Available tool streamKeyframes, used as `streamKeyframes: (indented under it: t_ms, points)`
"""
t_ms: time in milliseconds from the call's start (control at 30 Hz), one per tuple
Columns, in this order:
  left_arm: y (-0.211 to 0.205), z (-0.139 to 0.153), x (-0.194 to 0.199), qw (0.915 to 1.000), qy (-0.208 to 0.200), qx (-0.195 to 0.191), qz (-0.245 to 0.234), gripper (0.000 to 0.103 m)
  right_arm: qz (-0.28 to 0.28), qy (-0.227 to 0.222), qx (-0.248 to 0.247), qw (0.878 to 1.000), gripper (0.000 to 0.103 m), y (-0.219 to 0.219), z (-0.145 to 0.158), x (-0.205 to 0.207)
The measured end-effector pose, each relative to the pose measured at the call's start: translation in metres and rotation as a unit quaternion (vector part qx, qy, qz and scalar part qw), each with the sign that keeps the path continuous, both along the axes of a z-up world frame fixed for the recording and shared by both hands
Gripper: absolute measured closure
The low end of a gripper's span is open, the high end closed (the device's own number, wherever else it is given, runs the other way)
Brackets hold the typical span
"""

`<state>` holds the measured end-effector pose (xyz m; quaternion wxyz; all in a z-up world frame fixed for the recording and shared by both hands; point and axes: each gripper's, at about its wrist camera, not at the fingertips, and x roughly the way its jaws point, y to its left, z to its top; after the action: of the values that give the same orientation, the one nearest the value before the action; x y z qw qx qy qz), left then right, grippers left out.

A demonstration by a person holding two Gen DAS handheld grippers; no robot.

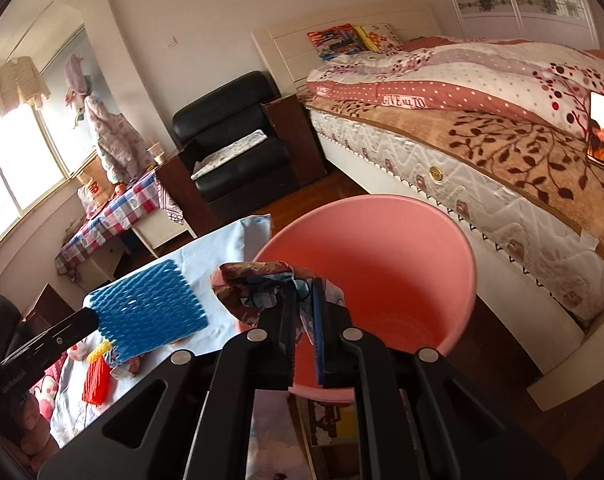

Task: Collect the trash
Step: 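Carry both items over the pink bucket and open both tools to drop them, then move both open tools back over the remaining trash on the table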

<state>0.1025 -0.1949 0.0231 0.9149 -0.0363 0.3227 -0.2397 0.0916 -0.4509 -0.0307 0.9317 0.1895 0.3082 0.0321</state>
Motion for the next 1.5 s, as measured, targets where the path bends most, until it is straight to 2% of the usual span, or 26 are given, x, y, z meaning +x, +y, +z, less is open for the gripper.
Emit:
streamKeyframes:
  t_ms: [167,333,533,700,767,833,933,1200,1300,1367,1500]
  points:
    - [-0.044,-0.013,0.015,0.9993,0.002,0.034,-0.017,0.102,-0.014,0.009,0.011,1.000,0.095,-0.019,-0.011,0.003]
    - [-0.070,-0.028,0.030,0.9983,0.015,0.055,-0.015,0.102,-0.022,0.020,0.020,0.999,0.095,-0.030,-0.020,0.009]
    - [-0.083,-0.038,0.042,0.9974,0.026,0.064,-0.020,0.101,-0.028,0.031,0.021,0.999,0.095,-0.034,-0.029,0.010]
    - [-0.089,-0.042,0.046,0.9978,0.032,0.053,-0.021,0.099,-0.036,0.035,0.019,0.999,0.095,-0.037,-0.033,0.011]
    - [-0.090,-0.042,0.046,0.9981,0.031,0.048,-0.022,0.086,-0.038,0.036,0.017,0.998,0.095,-0.037,-0.033,0.011]
    - [-0.090,-0.040,0.045,0.9986,0.027,0.041,-0.018,0.053,-0.040,0.037,0.016,0.998,0.095,-0.037,-0.034,0.011]
    - [-0.088,-0.037,0.043,0.9990,0.023,0.030,-0.023,0.047,-0.043,0.040,0.013,0.998,0.095,-0.038,-0.035,0.012]
    - [-0.077,-0.030,0.037,0.9993,0.023,0.022,-0.021,0.046,-0.045,0.051,0.012,0.998,0.093,-0.040,-0.036,0.014]
    - [-0.070,-0.027,0.035,0.9995,0.022,0.014,-0.018,0.046,-0.045,0.049,0.010,0.998,0.080,-0.039,-0.035,0.014]
    - [-0.064,-0.024,0.033,0.9996,0.020,0.010,-0.016,0.046,-0.046,0.045,0.008,0.998,0.066,-0.038,-0.033,0.013]
    - [-0.049,-0.018,0.031,0.9998,0.018,0.001,-0.006,0.046,-0.042,0.045,0.007,0.998,0.063,-0.035,-0.031,0.012]
